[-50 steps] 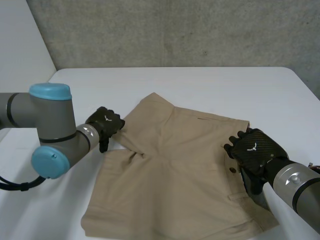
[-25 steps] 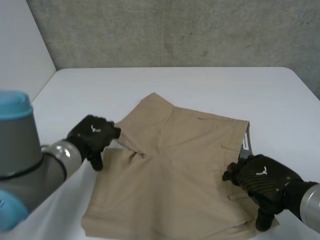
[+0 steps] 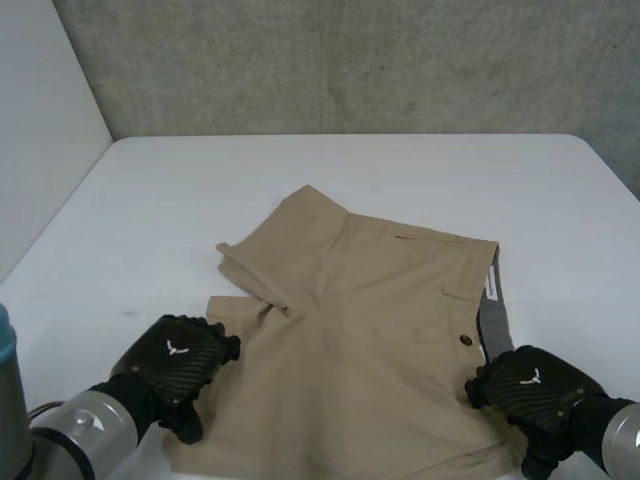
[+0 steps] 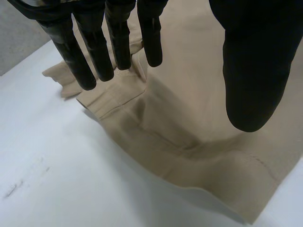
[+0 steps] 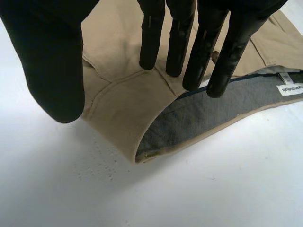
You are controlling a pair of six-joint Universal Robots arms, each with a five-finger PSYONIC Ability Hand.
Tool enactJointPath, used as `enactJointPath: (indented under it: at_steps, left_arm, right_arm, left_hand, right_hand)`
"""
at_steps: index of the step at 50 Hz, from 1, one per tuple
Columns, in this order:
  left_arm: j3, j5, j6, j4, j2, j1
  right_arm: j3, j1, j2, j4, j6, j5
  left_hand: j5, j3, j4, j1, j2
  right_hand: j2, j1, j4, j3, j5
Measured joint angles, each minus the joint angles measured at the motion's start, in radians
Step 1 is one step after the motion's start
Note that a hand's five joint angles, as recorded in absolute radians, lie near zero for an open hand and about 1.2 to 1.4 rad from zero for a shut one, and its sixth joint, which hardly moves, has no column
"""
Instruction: Fold the shorts.
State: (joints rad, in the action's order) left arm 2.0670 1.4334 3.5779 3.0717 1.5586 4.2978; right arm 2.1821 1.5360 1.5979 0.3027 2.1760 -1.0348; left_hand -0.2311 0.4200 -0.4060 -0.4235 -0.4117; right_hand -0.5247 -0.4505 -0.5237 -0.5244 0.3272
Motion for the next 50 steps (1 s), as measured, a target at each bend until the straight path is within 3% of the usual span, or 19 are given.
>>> enactJointPath:
  at_steps: [2, 5, 7, 8, 18, 24, 30, 32, 37, 50]
  left_arm:
    - [0.017, 0.0, -0.007, 0.0, -0.031, -0.003]
    - [0.027, -0.001, -0.008, 0.001, -0.053, -0.006]
    - [0.033, -0.001, -0.007, 0.001, -0.064, -0.01]
    - [0.036, -0.001, -0.007, 0.001, -0.068, -0.013]
    - [0.057, -0.002, -0.005, 0.005, -0.073, -0.038]
    - [0.067, -0.002, -0.005, 0.007, -0.064, -0.043]
    - [0.07, -0.001, -0.005, 0.007, -0.059, -0.042]
    - [0.07, 0.001, -0.006, 0.007, -0.057, -0.042]
    - [0.07, 0.005, -0.007, 0.006, -0.057, -0.041]
    - [0.079, 0.016, -0.008, 0.005, -0.053, -0.038]
  right_arm:
    - [0.009, 0.002, -0.003, -0.031, 0.001, -0.001]
    - [0.012, 0.004, -0.009, -0.055, 0.002, -0.003]
    - [0.011, 0.006, -0.013, -0.076, 0.005, -0.003]
    - [0.011, 0.006, -0.015, -0.081, 0.007, -0.003]
    - [-0.016, 0.01, -0.041, -0.124, 0.032, -0.005]
    - [-0.039, 0.01, -0.073, -0.128, 0.062, -0.007]
    - [-0.037, 0.01, -0.08, -0.127, 0.073, -0.006]
    - [-0.035, 0.01, -0.08, -0.127, 0.073, -0.005]
    - [-0.035, 0.007, -0.08, -0.128, 0.073, -0.002]
    - [-0.059, 0.003, -0.099, -0.136, 0.114, -0.003]
  left_hand:
    - [-0.001, 0.0, -0.001, 0.0, 0.0]
    - [0.0, 0.0, -0.001, 0.0, 0.0]
    - [-0.001, 0.0, -0.001, 0.0, 0.0]
    - [0.0, 0.0, -0.001, 0.0, 0.0]
    - [0.0, 0.0, -0.001, 0.0, 0.0]
    - [0.0, 0.0, -0.001, 0.0, 0.0]
    - [0.0, 0.0, -0.001, 0.0, 0.0]
    - [0.0, 0.0, -0.001, 0.0, 0.0]
    - [-0.001, 0.0, -0.001, 0.0, 0.0]
    - [0.0, 0.0, -0.001, 0.0, 0.0]
  right_hand:
    - [-0.09, -0.073, -0.08, -0.091, 0.079]
    - [-0.405, -0.322, -0.392, -0.389, 0.387]
    - [-0.417, -0.341, -0.416, -0.414, 0.411]
    - [-0.611, -0.454, -0.607, -0.605, 0.589]
    - [-0.647, -0.475, -0.664, -0.654, 0.645]
    - [-0.369, -0.309, -0.373, -0.372, 0.403]
    - [-0.256, -0.225, -0.251, -0.25, 0.277]
    - [-0.26, -0.228, -0.254, -0.254, 0.28]
    - [-0.635, -0.504, -0.634, -0.627, 0.616]
    - [-0.649, -0.504, -0.665, -0.656, 0.633]
